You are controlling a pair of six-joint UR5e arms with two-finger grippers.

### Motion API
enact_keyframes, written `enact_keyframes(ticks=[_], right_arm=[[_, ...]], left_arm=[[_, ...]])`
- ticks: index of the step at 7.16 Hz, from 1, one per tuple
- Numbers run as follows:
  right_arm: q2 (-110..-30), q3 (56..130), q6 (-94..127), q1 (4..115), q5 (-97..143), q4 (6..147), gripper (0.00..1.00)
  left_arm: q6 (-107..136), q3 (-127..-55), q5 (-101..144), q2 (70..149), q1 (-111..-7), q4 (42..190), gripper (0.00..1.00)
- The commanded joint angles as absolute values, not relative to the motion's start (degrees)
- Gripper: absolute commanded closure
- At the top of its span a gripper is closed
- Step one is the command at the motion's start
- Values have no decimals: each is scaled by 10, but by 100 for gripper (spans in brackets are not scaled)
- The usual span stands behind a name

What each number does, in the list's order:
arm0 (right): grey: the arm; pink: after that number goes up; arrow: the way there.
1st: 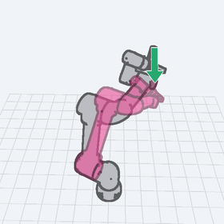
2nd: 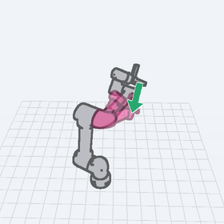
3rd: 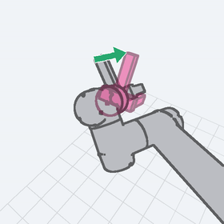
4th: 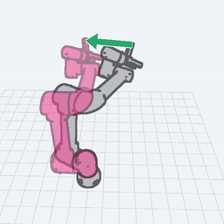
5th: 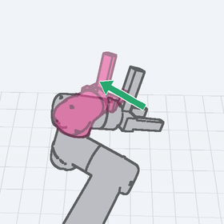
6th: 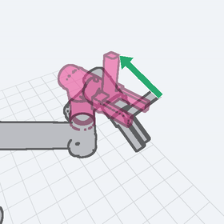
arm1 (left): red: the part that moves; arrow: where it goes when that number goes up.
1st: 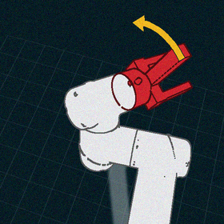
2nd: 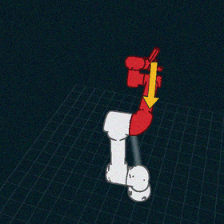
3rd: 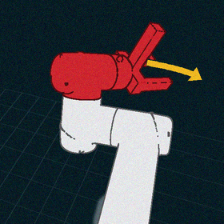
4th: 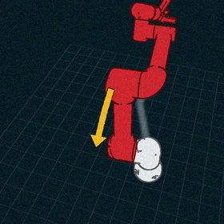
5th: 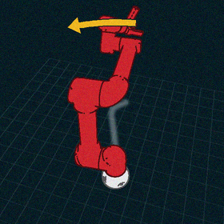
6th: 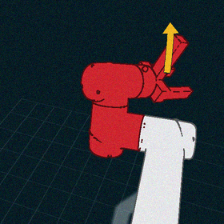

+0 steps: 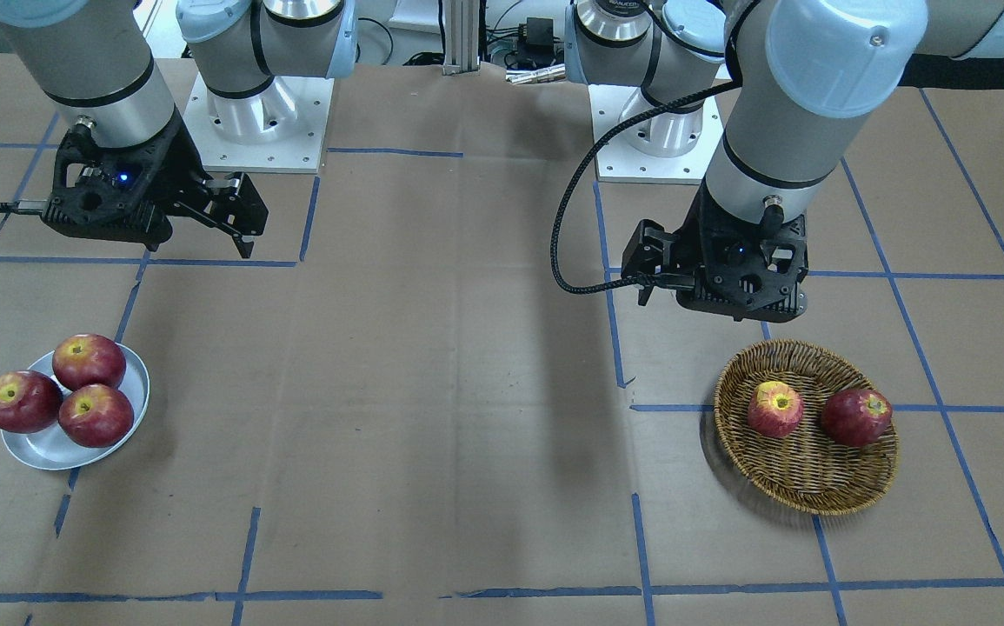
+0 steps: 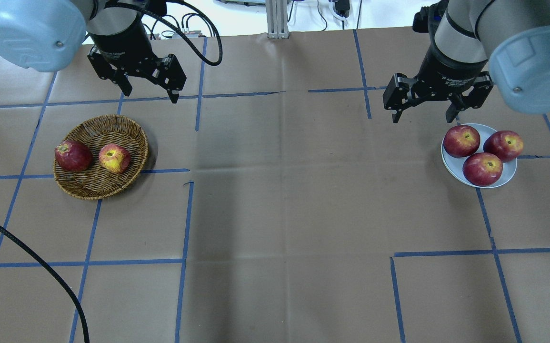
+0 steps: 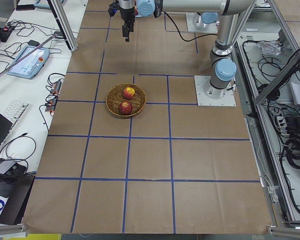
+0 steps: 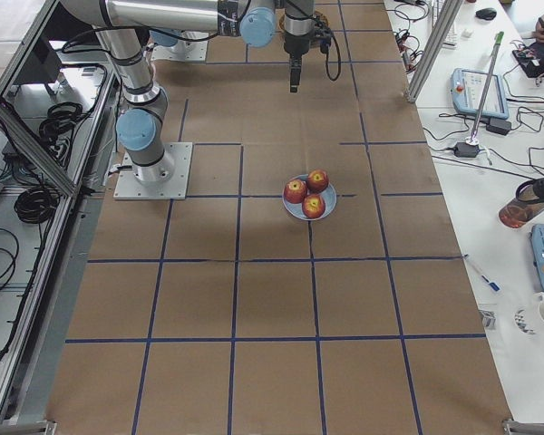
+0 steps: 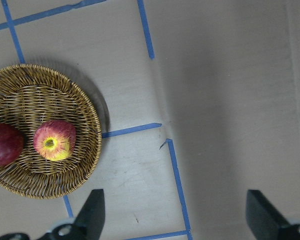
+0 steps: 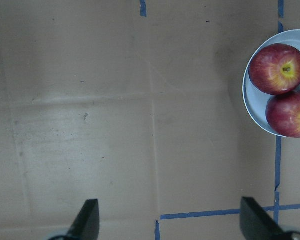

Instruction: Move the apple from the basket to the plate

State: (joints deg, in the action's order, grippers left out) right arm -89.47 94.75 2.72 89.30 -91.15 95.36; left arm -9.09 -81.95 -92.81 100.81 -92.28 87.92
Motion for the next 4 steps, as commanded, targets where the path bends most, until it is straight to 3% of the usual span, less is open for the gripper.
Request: enact_keyframes(ticks=[1, 4], right_arm=[[-895, 947, 27, 893, -911, 954, 0], [-895, 947, 27, 893, -911, 954, 0]], left_arm=[[-78, -819, -926, 1006, -923, 874, 1], [-76, -818, -925, 1015, -923, 868, 1]])
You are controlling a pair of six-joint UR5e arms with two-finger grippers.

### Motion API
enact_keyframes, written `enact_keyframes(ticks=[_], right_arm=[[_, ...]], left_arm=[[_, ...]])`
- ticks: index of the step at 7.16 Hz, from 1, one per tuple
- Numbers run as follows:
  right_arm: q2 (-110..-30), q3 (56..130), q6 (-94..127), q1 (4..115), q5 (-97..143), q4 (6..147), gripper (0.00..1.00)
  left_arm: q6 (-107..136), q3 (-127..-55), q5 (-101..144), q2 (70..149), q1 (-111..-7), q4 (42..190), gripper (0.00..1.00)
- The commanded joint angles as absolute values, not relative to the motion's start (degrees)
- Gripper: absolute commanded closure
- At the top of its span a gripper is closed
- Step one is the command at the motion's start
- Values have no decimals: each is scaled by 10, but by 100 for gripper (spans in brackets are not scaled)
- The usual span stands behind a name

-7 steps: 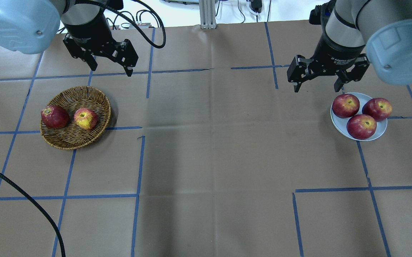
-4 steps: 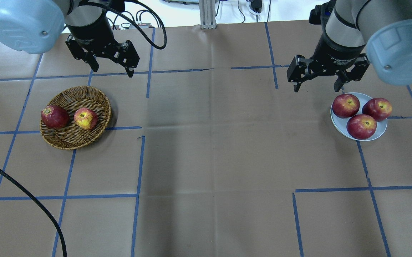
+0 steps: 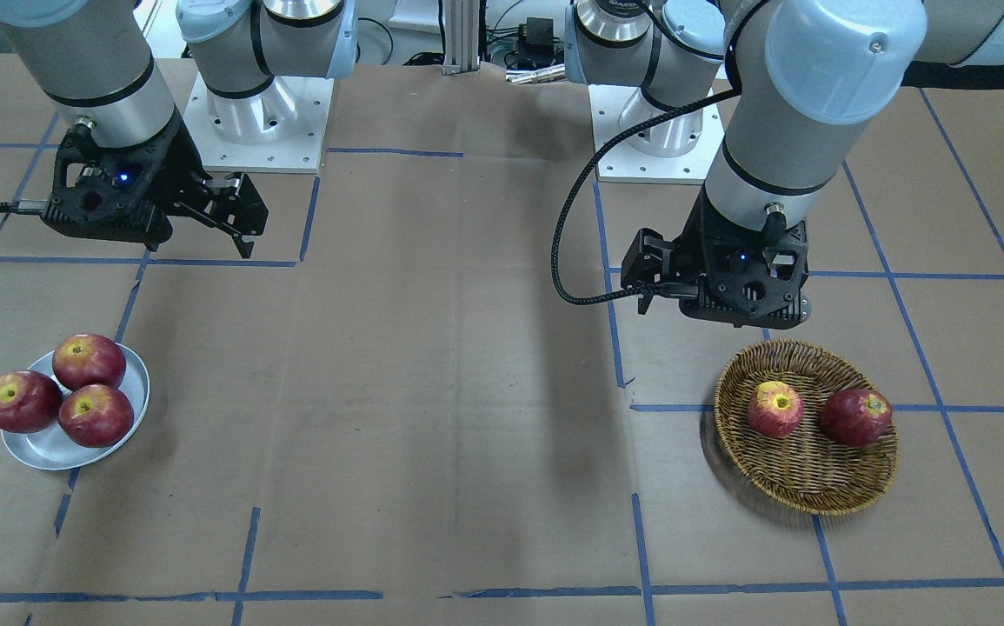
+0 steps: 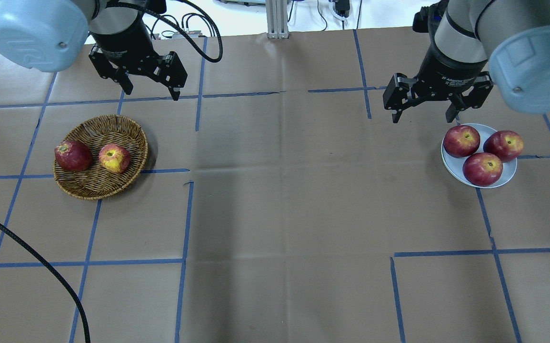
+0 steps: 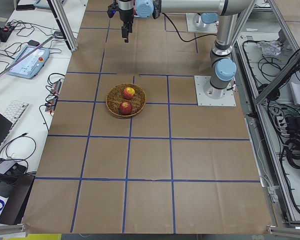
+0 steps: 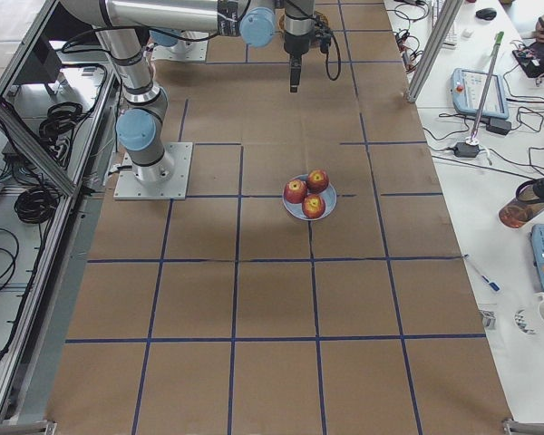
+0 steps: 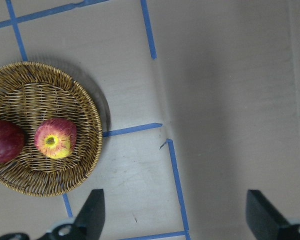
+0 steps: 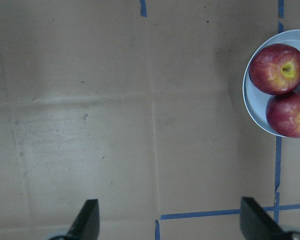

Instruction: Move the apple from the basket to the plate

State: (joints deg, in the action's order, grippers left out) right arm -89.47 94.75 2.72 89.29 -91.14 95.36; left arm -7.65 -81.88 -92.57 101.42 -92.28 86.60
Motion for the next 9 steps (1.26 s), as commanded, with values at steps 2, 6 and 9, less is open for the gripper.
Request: enact_keyframes(ticks=[2, 6, 9], right_arm=[[-895, 947, 26, 893, -912, 954, 0], [-895, 955, 25, 893, -911, 954, 0], [-895, 954, 25, 893, -911, 954, 0]], left_arm=[[-74, -820, -928, 1019, -923, 866, 1], [-149, -853, -925, 1041, -853, 854, 1], [-253, -952, -925, 1071, -774, 683, 1]])
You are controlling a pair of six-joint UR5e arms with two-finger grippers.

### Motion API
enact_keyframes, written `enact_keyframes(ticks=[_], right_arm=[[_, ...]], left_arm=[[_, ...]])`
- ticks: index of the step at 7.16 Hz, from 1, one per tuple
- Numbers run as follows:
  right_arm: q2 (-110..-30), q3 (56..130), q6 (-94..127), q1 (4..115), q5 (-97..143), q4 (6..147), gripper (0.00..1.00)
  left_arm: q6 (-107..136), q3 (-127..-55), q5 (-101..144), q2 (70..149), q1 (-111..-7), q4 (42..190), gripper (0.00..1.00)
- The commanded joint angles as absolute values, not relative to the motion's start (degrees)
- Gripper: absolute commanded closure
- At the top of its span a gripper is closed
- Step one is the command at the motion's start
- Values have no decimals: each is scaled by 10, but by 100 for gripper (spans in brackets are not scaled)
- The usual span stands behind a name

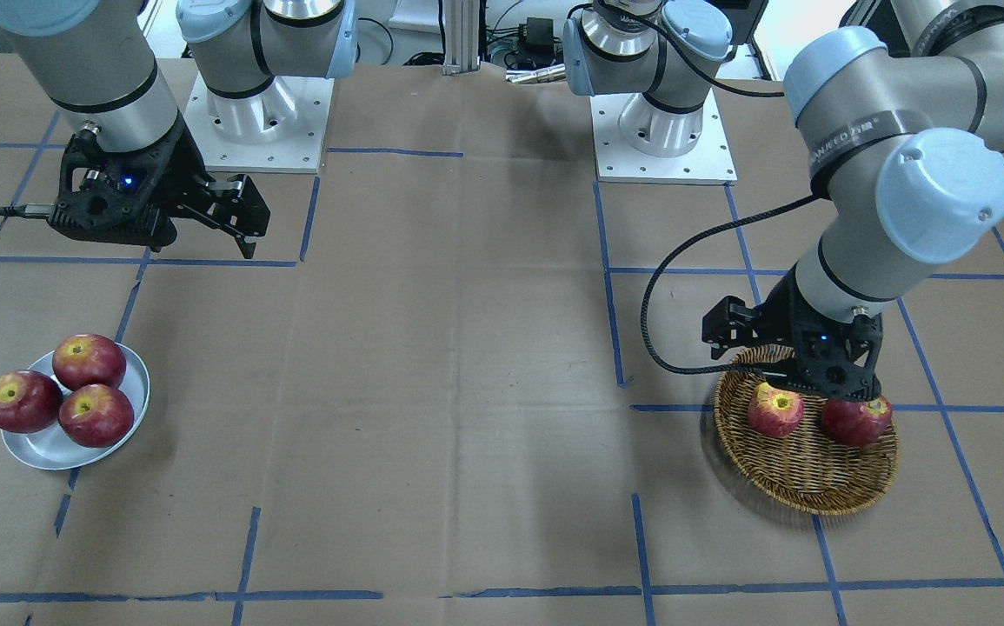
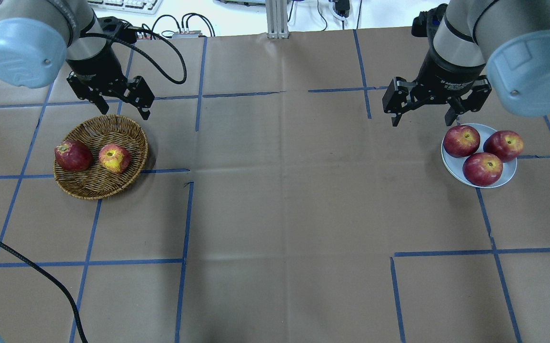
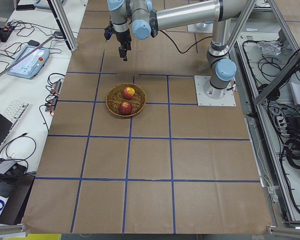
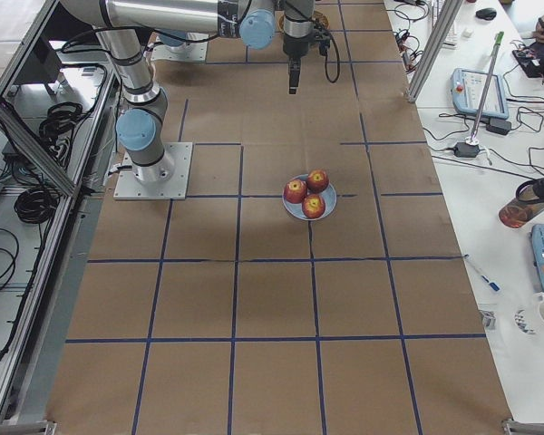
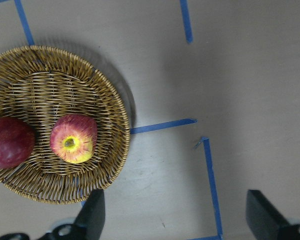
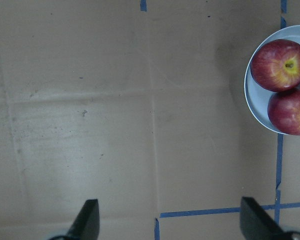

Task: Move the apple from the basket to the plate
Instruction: 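Lower the left gripper over the yellow-red apple in the wicker basket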

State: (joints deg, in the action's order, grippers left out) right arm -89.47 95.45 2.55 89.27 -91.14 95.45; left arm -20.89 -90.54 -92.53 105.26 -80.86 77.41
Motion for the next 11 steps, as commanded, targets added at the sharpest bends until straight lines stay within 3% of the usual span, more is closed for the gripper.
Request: enact_keyframes(ticks=[1, 11], right_arm=[[-895, 954, 25, 893, -911, 954, 0], [-896, 955, 25, 893, -912, 954, 0]], left_arm=[[-265, -984, -926, 1084, -752, 630, 1], [-268, -1033, -926, 1157, -718, 575, 3]])
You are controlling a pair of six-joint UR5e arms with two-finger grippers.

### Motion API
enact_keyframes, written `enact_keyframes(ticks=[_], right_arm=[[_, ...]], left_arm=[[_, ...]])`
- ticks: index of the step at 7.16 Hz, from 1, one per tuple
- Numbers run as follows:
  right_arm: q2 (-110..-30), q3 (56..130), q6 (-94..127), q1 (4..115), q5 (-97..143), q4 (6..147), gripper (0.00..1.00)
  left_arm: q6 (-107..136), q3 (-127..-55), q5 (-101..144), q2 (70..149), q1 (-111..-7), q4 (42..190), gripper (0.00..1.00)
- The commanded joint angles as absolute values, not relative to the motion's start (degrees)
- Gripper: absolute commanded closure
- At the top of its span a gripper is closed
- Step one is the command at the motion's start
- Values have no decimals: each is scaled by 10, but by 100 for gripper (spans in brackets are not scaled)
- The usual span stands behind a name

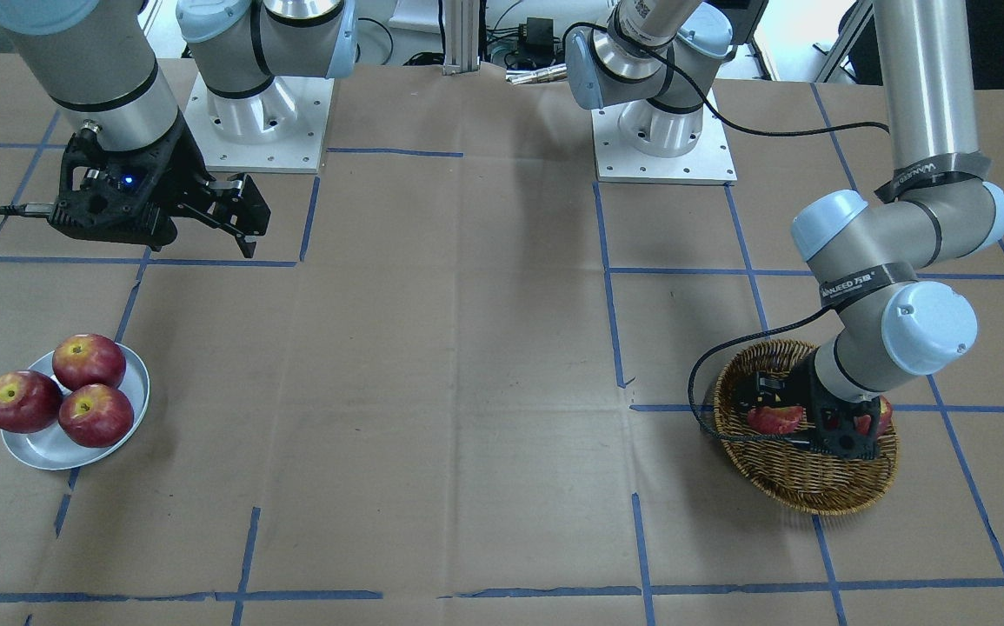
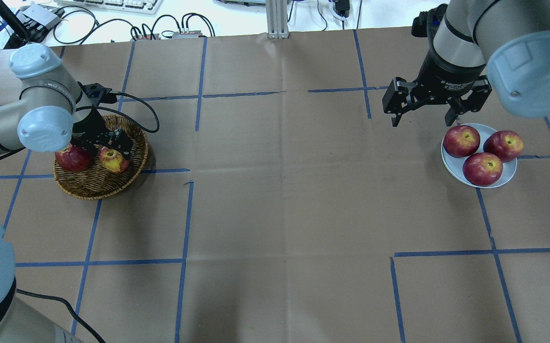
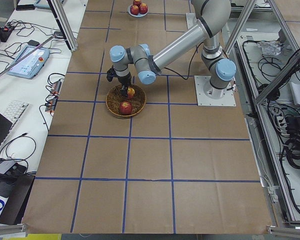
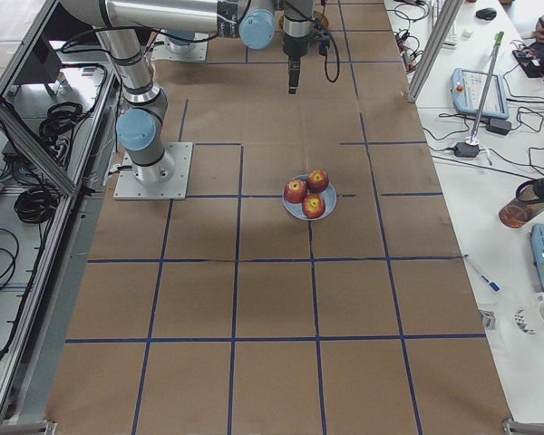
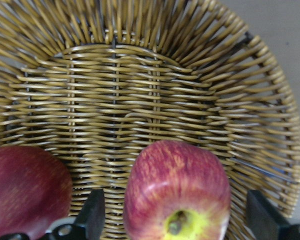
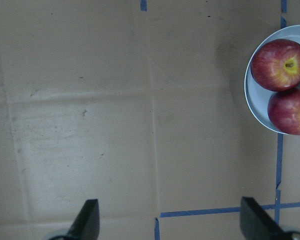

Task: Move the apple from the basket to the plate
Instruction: 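Lower the left gripper over the yellow-red apple in the wicker basket, then close the left gripper on the yellow-red apple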

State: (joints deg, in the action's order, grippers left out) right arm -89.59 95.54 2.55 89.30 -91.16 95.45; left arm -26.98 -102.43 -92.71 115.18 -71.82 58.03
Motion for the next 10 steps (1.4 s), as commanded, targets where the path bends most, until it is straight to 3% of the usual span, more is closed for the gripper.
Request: enact_keyframes(ticks=[1, 3, 4, 8, 10], right_arm=[[-896, 955, 25, 893, -911, 954, 0], [-896, 956, 25, 893, -912, 954, 0], [-896, 956, 25, 892, -913, 954, 0], [-895, 961, 17, 891, -913, 954, 0], [-895, 961, 17, 891, -913, 954, 0]], left_arm=[[-270, -1043, -927, 1158, -718, 551, 5], [-270, -1044, -927, 1162, -718, 546, 31], [-270, -1039, -928, 1160, -718, 546, 36], [-196, -986, -928, 1107, -754, 625, 37], [-75, -933, -931, 1093, -862, 687, 37]])
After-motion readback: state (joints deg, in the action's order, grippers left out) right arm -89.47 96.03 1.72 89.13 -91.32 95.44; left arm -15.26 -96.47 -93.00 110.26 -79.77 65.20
